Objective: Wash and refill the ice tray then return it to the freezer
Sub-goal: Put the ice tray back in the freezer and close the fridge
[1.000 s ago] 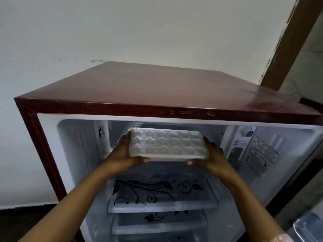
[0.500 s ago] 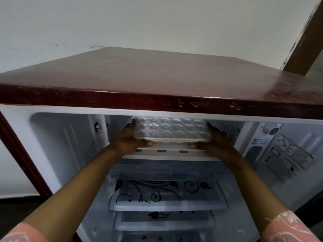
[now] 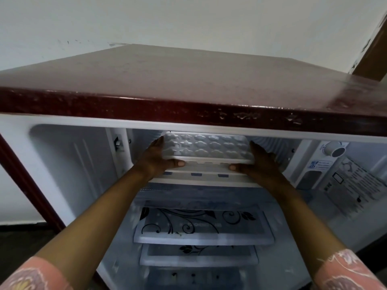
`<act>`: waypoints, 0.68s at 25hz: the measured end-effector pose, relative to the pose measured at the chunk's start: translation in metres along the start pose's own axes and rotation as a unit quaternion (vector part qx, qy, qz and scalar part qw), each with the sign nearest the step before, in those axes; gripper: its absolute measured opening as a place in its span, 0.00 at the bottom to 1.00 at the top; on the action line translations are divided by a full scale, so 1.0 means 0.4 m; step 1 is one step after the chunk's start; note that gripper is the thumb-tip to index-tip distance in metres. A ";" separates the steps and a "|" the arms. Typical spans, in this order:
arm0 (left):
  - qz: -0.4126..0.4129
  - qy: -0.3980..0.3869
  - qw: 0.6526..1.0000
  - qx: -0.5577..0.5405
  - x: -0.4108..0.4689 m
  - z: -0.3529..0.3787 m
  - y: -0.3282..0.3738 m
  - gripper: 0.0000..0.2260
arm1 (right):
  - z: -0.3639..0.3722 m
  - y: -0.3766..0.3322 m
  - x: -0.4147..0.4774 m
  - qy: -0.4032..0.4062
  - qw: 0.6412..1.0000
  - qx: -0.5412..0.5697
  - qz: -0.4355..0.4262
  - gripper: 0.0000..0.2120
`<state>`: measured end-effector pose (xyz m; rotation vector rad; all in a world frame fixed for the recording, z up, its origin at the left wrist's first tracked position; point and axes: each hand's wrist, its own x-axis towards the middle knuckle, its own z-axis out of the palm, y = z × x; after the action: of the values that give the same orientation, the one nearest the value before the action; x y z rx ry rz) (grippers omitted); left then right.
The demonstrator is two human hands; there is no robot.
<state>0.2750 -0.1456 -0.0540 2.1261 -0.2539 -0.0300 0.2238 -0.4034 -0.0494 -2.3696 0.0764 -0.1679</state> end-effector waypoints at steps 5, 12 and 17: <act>0.018 0.080 0.994 0.069 -0.070 0.013 0.004 0.43 | 0.027 -0.027 -0.061 0.061 0.992 -0.112 0.017 0.41; 0.127 0.174 0.909 0.356 -0.266 0.060 -0.048 0.33 | 0.145 -0.069 -0.256 0.158 0.953 -0.239 -0.097 0.39; 0.132 0.187 0.896 0.380 -0.435 0.067 -0.059 0.32 | 0.199 -0.117 -0.423 0.153 0.950 -0.264 -0.069 0.36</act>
<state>0.1055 -0.1220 -0.1020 2.7813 -0.3595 0.7456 0.0682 -0.2974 -0.0902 -2.8624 0.1141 -0.6554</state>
